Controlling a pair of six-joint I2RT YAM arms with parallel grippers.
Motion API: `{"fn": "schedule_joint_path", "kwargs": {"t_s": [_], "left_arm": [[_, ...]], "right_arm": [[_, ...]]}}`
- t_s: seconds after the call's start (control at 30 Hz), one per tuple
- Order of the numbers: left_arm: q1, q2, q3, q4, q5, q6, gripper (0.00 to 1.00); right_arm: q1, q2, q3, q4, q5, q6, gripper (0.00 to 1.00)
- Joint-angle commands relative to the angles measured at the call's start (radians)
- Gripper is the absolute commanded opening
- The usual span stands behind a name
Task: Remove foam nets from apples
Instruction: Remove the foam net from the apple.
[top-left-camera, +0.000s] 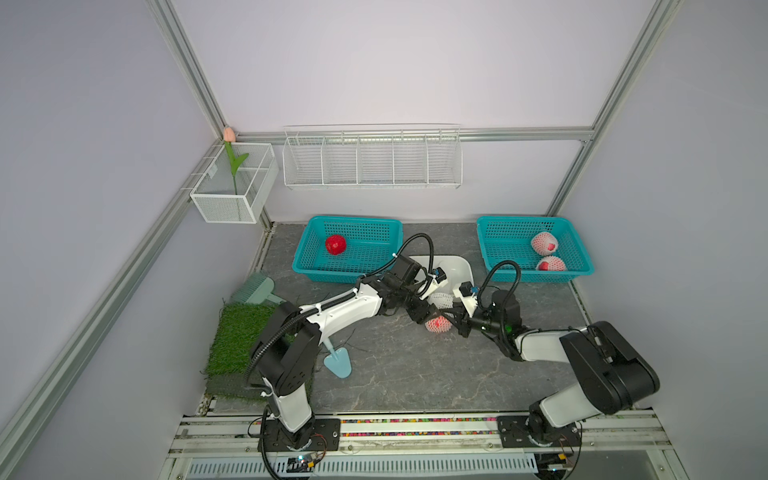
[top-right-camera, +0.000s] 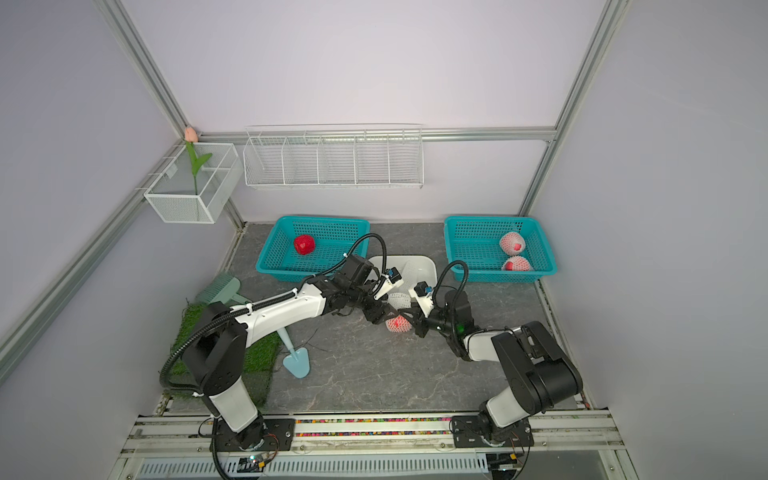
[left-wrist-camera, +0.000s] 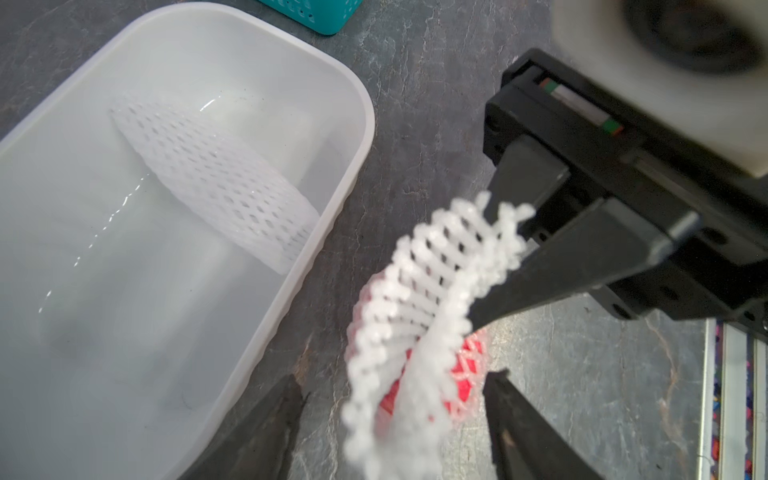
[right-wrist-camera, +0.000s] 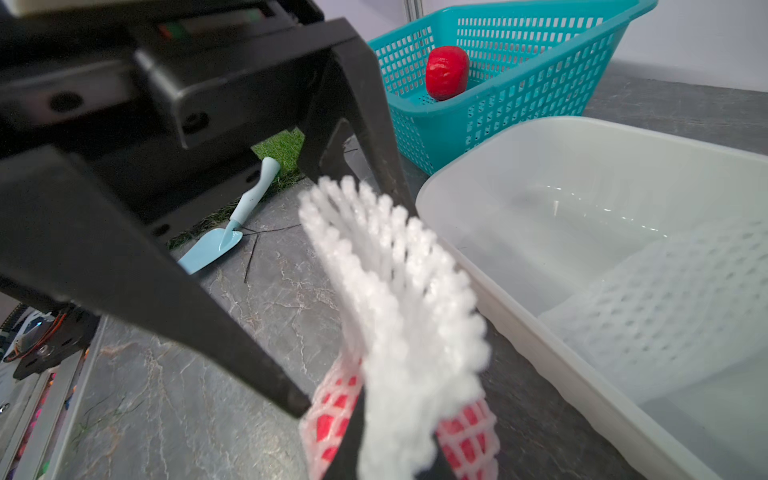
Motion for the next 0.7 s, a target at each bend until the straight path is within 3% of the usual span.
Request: {"fn": "schedule_joint_path", "kwargs": {"t_s": [0.0,0.2,0.5,0.67], "left_arm": [[0.030,-0.038,-0.013,0.007,0.013,-0.006,0.73],[0.050,-0.045,-0.088,0.065,0.108,-0.006,0.73],[0.051,0.037,-0.009,0.058,0.273,0.010,0.73],[0.050,0.085,0.041,0.021,0.283,0.018,0.73]], "right_arm": [[-0.002,-0.017,0.005,0.040,0.021,0.001,0.10],[-0.002,-0.054,0.034,0.014,0.015,0.002,0.10],[0.006,-0.061,0.070,-0.029,0.003,-0.011,0.10],[0.016,-0.046,0.078,-0.023,-0.001,-0.007,0.10]]}}
